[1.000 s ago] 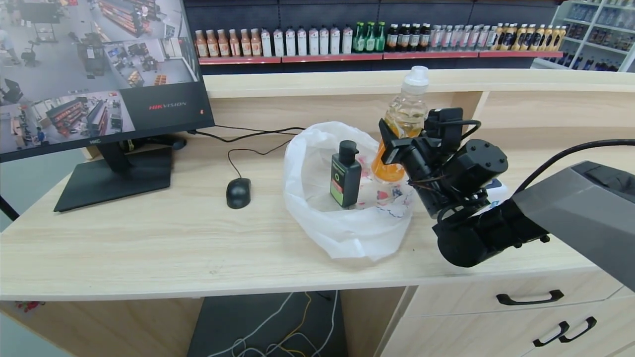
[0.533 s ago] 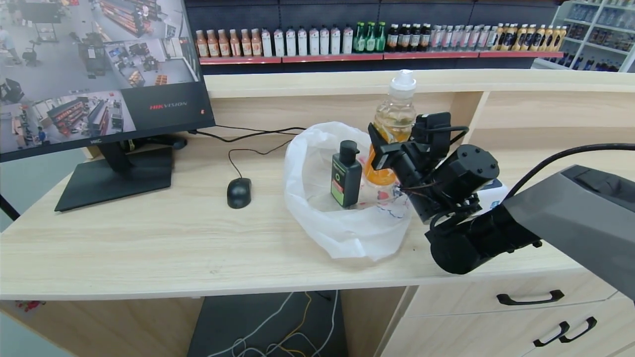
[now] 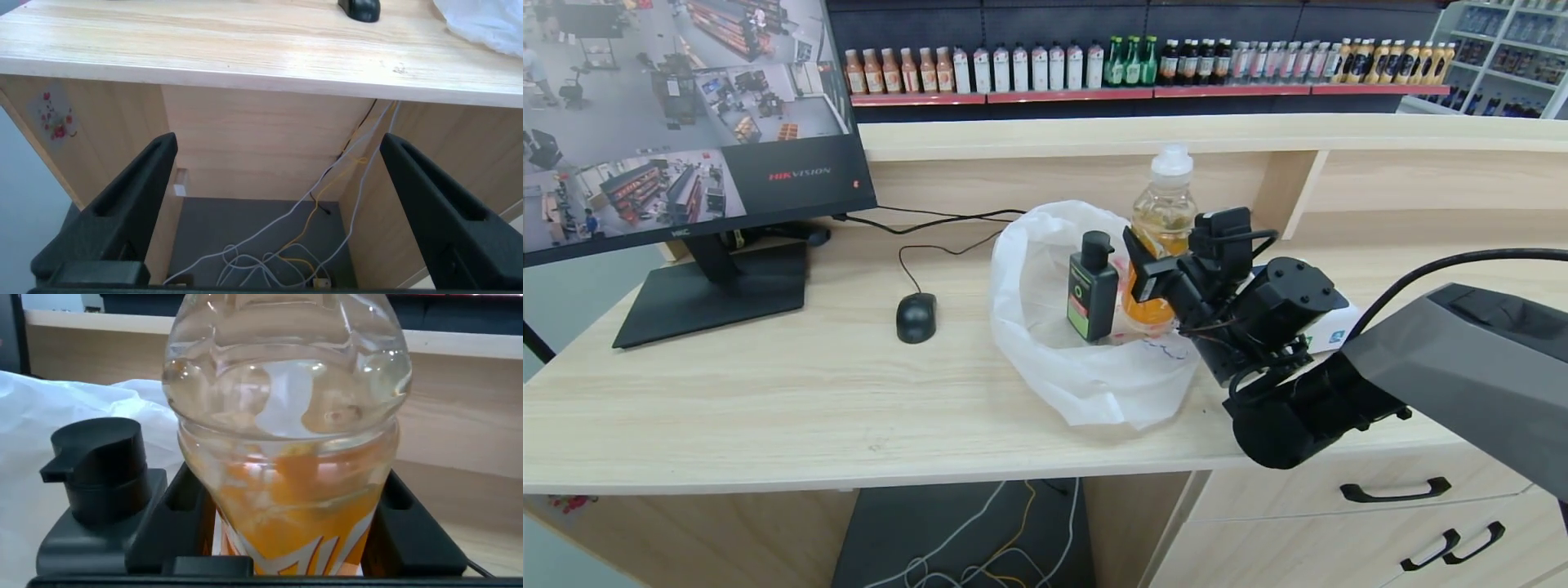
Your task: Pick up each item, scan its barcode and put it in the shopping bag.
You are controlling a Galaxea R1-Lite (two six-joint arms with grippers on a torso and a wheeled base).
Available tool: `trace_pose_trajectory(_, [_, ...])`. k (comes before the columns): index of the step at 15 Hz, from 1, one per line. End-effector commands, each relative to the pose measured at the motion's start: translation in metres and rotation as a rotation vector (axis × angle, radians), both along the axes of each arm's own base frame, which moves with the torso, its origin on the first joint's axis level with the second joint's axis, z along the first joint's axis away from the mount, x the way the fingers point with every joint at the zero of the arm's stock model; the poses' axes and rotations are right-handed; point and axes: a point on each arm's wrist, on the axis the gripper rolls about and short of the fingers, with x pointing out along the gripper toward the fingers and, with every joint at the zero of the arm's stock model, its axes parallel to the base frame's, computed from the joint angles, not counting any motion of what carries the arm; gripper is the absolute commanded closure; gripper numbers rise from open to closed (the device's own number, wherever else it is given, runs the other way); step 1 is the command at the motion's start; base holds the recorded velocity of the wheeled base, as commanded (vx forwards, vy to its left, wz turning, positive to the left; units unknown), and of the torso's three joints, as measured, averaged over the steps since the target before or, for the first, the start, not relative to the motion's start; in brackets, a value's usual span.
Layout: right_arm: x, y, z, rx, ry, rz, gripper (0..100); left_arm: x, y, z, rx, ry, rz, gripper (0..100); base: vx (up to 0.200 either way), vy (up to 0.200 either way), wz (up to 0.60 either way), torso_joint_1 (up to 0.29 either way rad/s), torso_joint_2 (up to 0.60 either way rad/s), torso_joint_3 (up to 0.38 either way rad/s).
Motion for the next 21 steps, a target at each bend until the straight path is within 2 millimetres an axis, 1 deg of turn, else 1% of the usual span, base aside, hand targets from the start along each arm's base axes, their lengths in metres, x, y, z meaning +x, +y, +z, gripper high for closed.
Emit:
trace_pose_trajectory(1, [0.0, 0.0, -0.008, -0.01, 0.026, 0.002, 100, 0.0, 0.0, 0.0, -0.001, 0.0, 0.001, 0, 0.0, 0.0, 0.0, 0.0, 0.0, 0.0])
trace_pose_trajectory(7, [0.001, 0.001, -0.015, -0.019, 0.048, 0.001, 100, 0.0, 0.0, 0.0, -0.001, 0.0, 0.001, 0, 0.0, 0.0, 0.0, 0.0, 0.0, 0.0])
trace_pose_trajectory(17, [0.002, 0.0, -0.019, -0.008, 0.061, 0.0, 100, 0.0, 0.0, 0.0, -0.001, 0.0, 0.001, 0, 0.0, 0.0, 0.0, 0.0, 0.0, 0.0])
trace_pose_trajectory(18, [0.003, -0.001, -0.019, -0.009, 0.061, 0.0, 0, 0.0, 0.0, 0.0, -0.001, 0.0, 0.001, 0, 0.0, 0.0, 0.0, 0.0, 0.0, 0.0])
trace_pose_trajectory(21, [0.004, -0.004, -0.019, 0.006, 0.066, 0.0, 0, 0.0, 0.0, 0.0, -0.001, 0.0, 0.001, 0, 0.0, 0.0, 0.0, 0.0, 0.0, 0.0])
